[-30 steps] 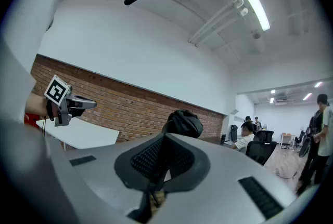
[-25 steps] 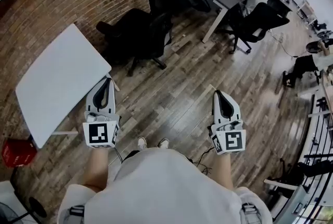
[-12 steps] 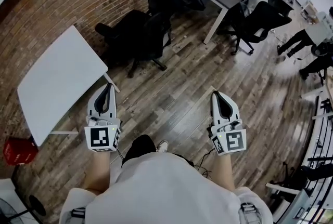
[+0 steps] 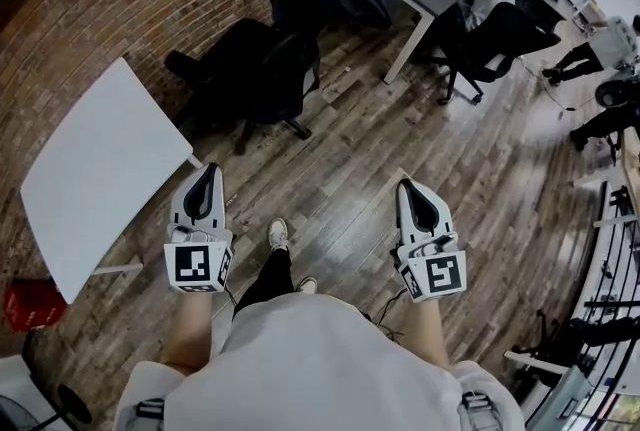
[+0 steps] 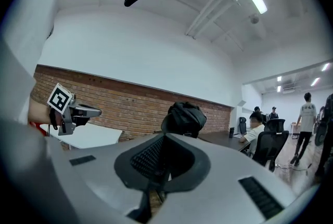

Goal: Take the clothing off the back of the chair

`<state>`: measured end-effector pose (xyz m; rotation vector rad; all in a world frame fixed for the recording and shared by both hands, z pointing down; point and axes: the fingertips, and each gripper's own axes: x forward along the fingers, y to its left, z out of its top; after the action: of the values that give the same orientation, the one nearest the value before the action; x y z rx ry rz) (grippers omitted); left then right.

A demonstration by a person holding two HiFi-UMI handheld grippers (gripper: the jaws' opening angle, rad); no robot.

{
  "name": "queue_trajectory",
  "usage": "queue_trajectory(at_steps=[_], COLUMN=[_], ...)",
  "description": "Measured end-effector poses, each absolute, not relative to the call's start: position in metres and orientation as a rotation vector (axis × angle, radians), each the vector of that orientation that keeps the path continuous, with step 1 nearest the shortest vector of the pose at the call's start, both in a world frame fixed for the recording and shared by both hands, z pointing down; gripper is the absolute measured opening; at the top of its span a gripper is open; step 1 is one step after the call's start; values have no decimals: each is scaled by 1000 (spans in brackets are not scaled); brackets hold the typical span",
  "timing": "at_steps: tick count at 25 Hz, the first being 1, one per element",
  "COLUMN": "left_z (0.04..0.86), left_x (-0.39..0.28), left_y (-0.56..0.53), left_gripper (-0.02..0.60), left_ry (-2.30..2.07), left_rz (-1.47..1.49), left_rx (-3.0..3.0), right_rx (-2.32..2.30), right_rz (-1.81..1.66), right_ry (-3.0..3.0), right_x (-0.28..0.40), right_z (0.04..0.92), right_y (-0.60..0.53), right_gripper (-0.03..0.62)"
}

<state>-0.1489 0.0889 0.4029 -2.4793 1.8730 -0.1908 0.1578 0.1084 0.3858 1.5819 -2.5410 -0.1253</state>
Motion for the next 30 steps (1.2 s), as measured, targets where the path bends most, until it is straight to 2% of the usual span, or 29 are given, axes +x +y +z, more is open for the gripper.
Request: queue_trajectory(at_steps=[13, 22, 30], left_z=[385, 396, 387], left_x=[-160, -124, -111], left_y=[-93, -143, -170], left_gripper=[25, 25, 25], left_ry=[1704, 1526, 1579], left_rz=[-76, -166, -109], left_rx=[-2634, -2711, -2676], right_rx=[1632, 1730, 1638], right_rz=[-325, -190, -318], right_ry=[-2466, -2386, -2431], right_x=[104, 122, 123], right_z=[327, 347, 330], right_y=[-40, -83, -127], right_gripper=[20, 19, 19])
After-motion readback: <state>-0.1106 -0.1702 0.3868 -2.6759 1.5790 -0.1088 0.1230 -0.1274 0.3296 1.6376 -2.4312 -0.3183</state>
